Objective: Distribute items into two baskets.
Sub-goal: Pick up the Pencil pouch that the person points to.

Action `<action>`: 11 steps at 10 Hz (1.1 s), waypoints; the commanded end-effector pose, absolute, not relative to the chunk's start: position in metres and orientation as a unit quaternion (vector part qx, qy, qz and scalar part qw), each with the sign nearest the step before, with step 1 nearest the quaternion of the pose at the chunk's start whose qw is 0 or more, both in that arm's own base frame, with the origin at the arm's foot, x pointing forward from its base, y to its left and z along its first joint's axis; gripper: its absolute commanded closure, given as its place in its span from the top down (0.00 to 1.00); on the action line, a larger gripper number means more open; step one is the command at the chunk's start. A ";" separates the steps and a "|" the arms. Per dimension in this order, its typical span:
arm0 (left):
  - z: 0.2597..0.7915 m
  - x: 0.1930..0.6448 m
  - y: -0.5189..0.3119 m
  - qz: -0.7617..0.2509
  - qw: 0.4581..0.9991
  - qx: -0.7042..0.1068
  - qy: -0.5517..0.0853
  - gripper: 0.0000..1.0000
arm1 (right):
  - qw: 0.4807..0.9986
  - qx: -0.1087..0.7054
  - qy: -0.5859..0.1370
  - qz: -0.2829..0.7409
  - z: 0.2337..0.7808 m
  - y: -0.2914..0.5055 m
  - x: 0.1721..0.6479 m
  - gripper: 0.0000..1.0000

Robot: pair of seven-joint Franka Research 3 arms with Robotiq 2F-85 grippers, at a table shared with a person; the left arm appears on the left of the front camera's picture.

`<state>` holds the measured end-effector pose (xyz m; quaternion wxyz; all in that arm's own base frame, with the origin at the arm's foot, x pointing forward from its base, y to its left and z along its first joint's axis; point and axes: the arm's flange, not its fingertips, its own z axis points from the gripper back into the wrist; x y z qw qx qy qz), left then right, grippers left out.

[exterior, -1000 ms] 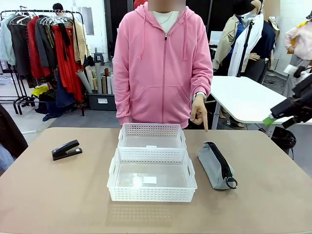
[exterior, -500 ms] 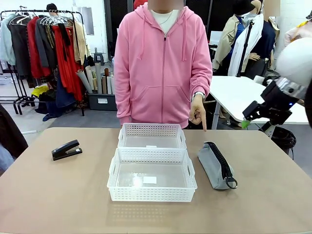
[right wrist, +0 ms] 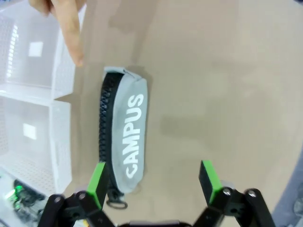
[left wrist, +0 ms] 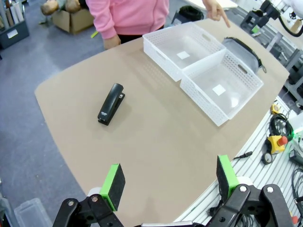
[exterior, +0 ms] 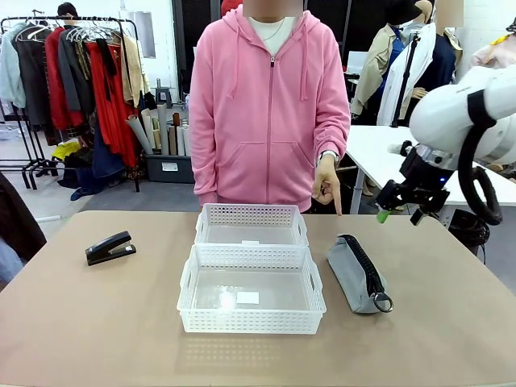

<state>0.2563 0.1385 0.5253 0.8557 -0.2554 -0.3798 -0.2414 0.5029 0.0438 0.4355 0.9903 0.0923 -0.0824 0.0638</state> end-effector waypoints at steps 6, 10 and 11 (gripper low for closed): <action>0.526 0.257 0.138 -0.242 0.854 -0.258 -0.382 1.00 | 0.992 0.075 -0.047 0.085 0.390 0.099 0.528 1.00; 0.526 0.257 0.138 -0.242 0.854 -0.258 -0.382 1.00 | 0.995 0.062 -0.034 0.065 0.363 0.111 0.522 1.00; 0.526 0.257 0.138 -0.242 0.854 -0.258 -0.382 1.00 | 0.995 0.063 -0.031 0.066 0.357 0.114 0.516 1.00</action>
